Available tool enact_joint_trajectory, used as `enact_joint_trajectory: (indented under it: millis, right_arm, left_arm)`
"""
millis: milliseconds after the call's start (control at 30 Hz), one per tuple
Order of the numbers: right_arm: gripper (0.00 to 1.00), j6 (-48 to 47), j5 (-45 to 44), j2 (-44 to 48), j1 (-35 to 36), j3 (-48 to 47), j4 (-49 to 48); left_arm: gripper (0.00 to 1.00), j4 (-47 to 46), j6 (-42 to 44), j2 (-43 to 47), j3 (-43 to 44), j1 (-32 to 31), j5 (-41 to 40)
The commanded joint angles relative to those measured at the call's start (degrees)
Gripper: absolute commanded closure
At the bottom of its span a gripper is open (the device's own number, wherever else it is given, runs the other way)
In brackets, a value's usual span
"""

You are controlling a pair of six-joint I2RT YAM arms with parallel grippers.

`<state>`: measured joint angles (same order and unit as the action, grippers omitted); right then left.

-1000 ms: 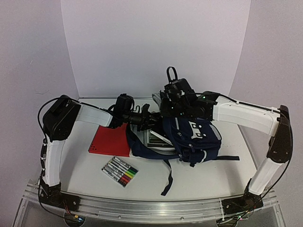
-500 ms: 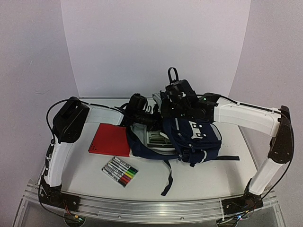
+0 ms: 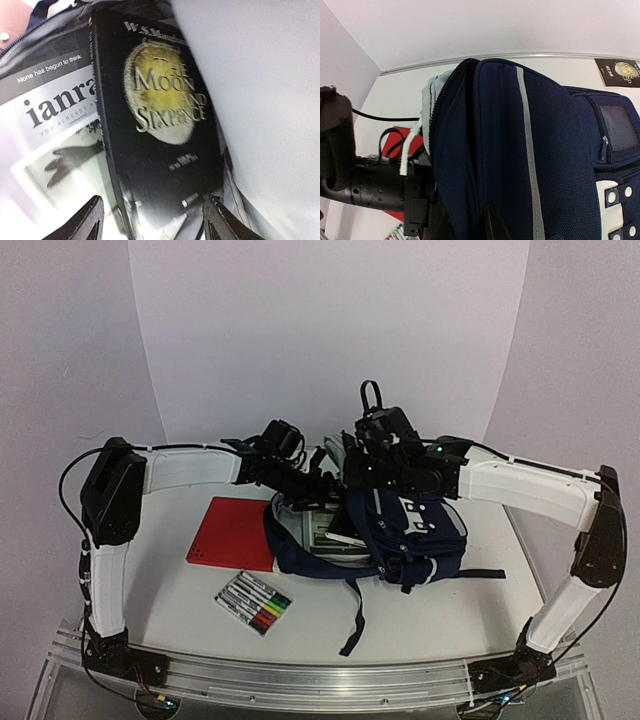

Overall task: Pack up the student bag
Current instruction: Place the book in the student bag.

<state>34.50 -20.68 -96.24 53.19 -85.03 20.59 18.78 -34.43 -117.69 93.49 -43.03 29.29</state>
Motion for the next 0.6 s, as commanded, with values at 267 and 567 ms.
enact_joint_trajectory:
  millis: [267, 567]
  right_arm:
    - [1.0, 0.09, -1.51, 4.47, 0.63, -1.29, -8.11]
    - [1.0, 0.04, -1.6, 4.7, 0.67, -1.36, -8.11]
  left_arm:
    - [0.5, 5.83, 2.08, 3.3, -2.33, -2.7, -1.59]
    - [0.5, 7.95, 2.44, 1.13, -2.27, -4.44, -3.11]
